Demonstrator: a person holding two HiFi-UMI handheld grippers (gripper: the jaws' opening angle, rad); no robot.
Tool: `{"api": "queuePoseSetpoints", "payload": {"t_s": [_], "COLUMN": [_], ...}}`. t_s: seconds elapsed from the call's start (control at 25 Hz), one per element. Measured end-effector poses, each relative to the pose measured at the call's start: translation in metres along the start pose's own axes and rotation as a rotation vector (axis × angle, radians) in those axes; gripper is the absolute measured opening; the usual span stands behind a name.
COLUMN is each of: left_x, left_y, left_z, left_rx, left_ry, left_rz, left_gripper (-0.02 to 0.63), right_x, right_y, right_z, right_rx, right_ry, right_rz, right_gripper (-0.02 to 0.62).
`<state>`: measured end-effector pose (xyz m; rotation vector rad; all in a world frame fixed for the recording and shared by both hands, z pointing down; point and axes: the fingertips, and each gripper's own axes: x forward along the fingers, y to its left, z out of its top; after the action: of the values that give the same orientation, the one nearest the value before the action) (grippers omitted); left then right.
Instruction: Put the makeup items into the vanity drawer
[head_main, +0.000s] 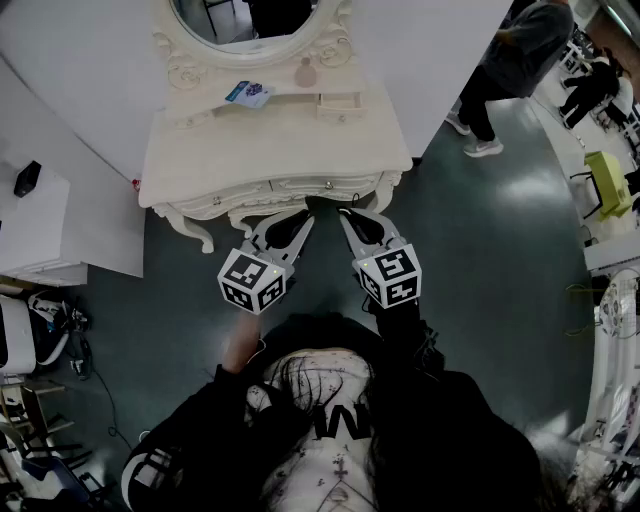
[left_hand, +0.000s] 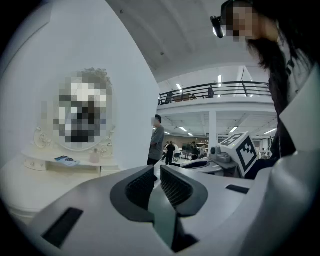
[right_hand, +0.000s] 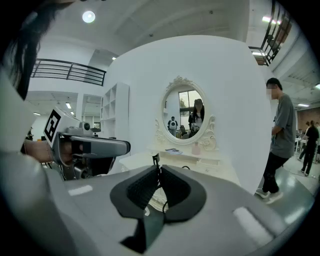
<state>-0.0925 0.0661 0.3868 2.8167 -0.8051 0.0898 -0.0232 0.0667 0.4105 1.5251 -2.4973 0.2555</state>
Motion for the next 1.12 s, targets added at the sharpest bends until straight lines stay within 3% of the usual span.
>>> {"api": "queuePoseSetpoints", "payload": {"t_s": [0.36, 1.12], "left_x": [0.015, 0.051], "left_y": [-0.007, -0.035], "left_z": [-0.003, -0.032], "left_rx": [0.009, -0.01], "left_ry": [0.016, 0.057], "left_rz": [0.01, 0.077], "left_gripper": [0.041, 0.041], "right_x": [-0.005, -0.023], "right_y": [-0.016, -0.044], "right_z": [-0.006, -0.047], "right_rx": [0.013, 0.015], "right_ry": [-0.003, 0.06], "right_rz": [0.009, 0.13], "right_gripper": [0.034, 0.034]}}
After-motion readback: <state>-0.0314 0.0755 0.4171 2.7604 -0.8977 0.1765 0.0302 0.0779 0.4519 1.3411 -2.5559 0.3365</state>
